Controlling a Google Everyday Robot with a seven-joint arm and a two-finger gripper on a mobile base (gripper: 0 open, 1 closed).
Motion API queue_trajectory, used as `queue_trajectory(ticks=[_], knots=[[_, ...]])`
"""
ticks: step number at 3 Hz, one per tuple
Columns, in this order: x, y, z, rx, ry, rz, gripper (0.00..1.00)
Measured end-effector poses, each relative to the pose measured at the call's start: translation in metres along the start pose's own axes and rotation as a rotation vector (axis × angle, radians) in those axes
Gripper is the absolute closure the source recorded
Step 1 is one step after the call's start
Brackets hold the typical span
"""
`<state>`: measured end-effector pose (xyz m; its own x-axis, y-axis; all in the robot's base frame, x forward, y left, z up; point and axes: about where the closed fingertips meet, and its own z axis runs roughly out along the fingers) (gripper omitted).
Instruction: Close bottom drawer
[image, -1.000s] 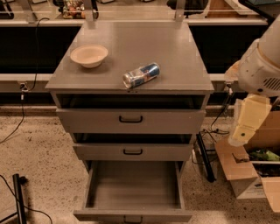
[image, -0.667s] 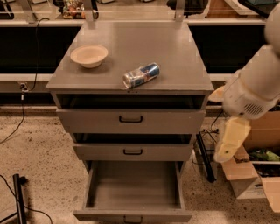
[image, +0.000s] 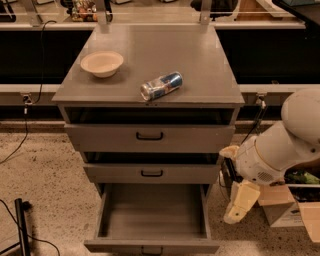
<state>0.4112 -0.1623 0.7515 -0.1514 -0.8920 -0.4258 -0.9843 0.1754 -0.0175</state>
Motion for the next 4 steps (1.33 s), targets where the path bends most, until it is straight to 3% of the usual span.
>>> queue_trajectory(ticks=[1,2,3,4], knots=[[-0.001,-0.002,0.013,-0.048,0.036,0.010,0.00],[0.008,0.005,0.059,-0.127,0.042,0.007,0.00],[0.036,0.016,0.137,-0.186,0.006,0.009,0.00],[0.043,0.020,0.175,-0.239,-0.115,-0.004,0.00]])
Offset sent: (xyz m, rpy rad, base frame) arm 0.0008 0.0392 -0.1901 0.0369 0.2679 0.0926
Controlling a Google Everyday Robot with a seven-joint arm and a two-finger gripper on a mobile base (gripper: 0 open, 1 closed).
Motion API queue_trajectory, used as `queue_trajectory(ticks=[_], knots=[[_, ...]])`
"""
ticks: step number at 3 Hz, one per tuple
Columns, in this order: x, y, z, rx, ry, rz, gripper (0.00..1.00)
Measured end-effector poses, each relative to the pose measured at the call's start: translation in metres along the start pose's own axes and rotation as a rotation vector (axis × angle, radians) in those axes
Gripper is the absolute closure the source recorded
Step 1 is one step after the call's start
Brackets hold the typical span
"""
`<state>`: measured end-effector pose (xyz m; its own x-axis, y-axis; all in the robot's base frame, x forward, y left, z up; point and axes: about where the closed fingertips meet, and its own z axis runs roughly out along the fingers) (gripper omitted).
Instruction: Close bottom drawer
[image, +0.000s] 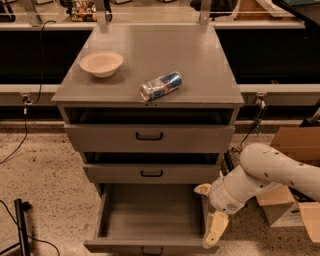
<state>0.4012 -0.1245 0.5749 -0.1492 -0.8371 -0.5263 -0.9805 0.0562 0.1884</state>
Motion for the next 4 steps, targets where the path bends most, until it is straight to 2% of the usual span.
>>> queue_trajectory(ticks=[1,2,3,4], knots=[[-0.001,-0.006,0.004,-0.009,-0.027,-0.080,0.00],[0.020,-0.015,0.027,-0.019,-0.003,-0.063,0.00],[0.047,-0.008,0.071,-0.018,-0.008,-0.088,0.15],[0.045,-0.025,0.073,0.051,-0.015,-0.086,0.37]])
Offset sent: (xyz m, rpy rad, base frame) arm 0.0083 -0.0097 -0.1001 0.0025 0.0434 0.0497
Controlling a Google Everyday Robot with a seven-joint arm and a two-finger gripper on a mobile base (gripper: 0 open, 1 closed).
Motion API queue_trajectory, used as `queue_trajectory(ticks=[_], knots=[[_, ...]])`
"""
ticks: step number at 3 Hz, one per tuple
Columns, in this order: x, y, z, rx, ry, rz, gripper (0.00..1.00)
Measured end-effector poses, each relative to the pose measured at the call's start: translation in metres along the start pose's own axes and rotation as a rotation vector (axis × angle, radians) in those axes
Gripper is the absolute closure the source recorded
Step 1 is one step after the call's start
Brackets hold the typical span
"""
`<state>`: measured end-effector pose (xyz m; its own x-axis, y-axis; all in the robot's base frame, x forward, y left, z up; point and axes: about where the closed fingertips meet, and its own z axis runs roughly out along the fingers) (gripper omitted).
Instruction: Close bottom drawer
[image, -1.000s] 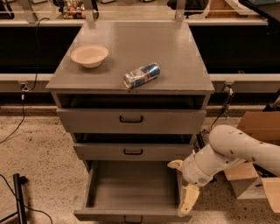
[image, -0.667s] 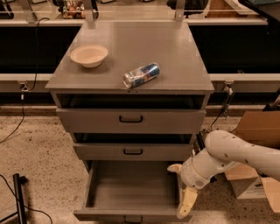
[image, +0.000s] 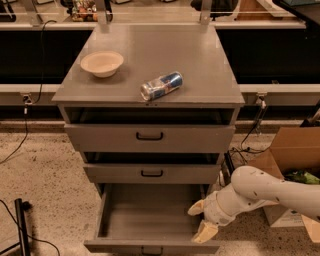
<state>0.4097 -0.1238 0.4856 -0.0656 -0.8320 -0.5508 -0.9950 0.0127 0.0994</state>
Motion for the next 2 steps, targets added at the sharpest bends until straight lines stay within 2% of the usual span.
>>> queue_trajectory(ticks=[1,2], knots=[[0.000,0.001,0.001,-0.004,-0.001,-0.001,0.61],[0.007,-0.007,0.016,0.030,0.000,0.025,0.84]])
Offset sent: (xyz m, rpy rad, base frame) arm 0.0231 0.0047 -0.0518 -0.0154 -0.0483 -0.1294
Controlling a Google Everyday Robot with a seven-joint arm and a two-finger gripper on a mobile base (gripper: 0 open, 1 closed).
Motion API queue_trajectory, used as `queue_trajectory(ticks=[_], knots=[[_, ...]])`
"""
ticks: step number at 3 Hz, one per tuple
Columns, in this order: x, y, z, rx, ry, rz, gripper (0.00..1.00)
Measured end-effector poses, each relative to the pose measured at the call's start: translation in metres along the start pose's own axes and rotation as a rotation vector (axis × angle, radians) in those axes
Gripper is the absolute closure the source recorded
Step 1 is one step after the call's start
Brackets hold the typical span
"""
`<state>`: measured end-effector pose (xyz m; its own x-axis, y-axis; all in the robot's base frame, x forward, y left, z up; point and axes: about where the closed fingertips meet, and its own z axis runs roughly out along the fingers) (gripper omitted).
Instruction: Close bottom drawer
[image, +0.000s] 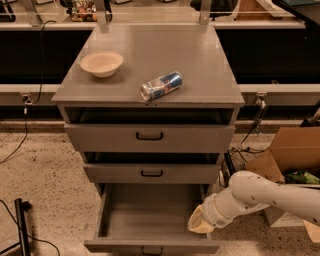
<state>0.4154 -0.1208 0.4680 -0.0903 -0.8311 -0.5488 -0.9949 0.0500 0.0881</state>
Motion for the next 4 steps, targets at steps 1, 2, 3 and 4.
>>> queue_trajectory(ticks=[1,2,3,4], knots=[[0.030,0.012,0.046,0.042,-0.019,0.037,1.00],[0.053,0.022,0.099,0.095,-0.045,0.040,1.00],[0.055,0.005,0.106,0.173,-0.057,0.047,1.00],[0.061,-0.002,0.118,0.164,-0.059,0.056,1.00]])
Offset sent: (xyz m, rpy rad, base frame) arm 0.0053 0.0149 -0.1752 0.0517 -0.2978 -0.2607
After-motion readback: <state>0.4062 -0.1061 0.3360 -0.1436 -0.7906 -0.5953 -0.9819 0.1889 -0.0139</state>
